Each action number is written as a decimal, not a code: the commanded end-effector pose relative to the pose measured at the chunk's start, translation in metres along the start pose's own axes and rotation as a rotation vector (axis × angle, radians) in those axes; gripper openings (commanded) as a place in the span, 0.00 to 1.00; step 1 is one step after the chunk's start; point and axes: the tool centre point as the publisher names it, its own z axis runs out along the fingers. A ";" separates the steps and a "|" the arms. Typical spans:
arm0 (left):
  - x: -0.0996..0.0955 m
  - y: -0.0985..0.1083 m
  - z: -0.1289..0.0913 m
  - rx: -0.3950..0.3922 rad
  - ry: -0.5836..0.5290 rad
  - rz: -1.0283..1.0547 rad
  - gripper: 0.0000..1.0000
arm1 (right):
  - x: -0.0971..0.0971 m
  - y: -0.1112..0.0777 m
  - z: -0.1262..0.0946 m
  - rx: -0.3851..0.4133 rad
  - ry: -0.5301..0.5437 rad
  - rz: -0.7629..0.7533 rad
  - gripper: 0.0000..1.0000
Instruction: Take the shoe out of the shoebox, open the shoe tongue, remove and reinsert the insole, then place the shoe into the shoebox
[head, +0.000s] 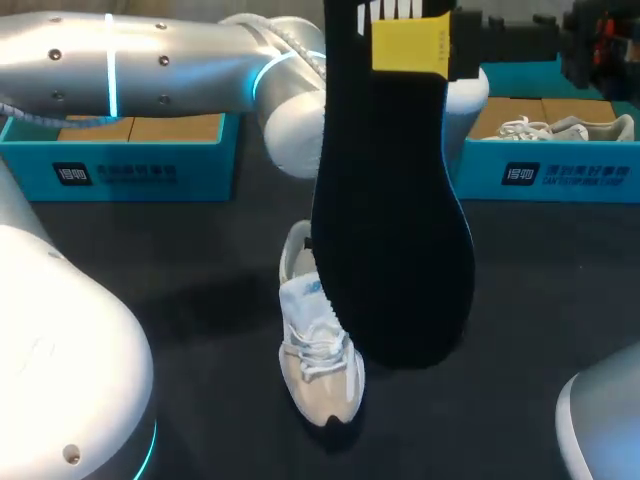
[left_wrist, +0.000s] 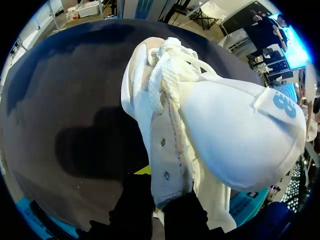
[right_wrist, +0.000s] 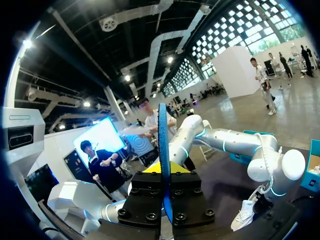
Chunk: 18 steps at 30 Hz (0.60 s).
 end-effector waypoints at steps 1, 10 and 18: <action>-0.006 -0.007 0.010 -0.001 0.012 0.014 0.00 | 0.001 -0.008 0.004 -0.013 0.004 0.002 0.00; -0.013 -0.021 0.030 -0.002 0.039 0.052 0.00 | 0.001 -0.008 0.004 -0.013 0.004 0.002 0.00; -0.016 -0.022 0.040 0.015 0.051 0.059 0.00 | 0.001 -0.008 0.004 -0.013 0.004 0.002 0.00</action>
